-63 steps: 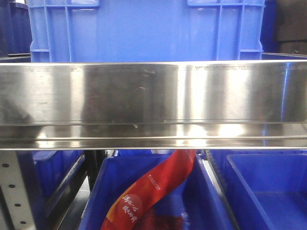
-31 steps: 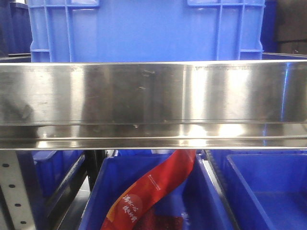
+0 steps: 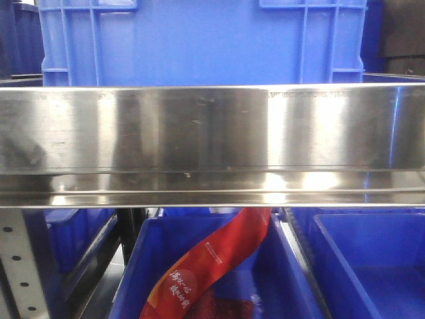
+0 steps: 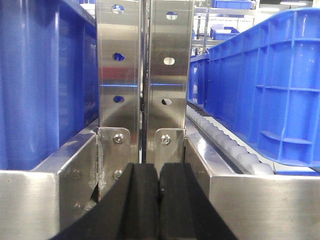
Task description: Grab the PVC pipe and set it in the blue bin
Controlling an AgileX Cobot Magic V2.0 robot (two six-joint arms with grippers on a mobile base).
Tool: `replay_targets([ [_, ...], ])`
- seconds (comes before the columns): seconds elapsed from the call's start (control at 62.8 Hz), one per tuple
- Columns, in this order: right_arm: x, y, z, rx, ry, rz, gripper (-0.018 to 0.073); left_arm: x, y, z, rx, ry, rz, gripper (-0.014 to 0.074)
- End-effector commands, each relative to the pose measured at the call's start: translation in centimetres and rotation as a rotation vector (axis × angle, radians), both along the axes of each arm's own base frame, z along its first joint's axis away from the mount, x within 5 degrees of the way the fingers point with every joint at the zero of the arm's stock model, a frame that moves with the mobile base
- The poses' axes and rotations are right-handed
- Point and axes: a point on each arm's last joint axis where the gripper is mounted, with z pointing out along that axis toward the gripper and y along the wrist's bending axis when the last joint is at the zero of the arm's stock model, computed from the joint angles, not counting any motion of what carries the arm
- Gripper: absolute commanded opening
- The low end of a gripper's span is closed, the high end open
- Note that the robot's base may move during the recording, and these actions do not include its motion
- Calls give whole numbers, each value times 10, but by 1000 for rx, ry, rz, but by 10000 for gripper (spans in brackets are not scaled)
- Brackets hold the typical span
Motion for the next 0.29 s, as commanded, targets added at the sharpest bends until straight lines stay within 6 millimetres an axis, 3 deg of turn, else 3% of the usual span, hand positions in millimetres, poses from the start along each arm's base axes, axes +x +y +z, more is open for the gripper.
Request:
replay_targets([
  [0.0, 0, 0, 2, 2, -25, 1, -165, -1, 0, 2, 9, -16, 1, -111],
  [0.271, 0, 0, 2, 2, -25, 1, -165, -1, 0, 2, 9, -16, 1, -111],
])
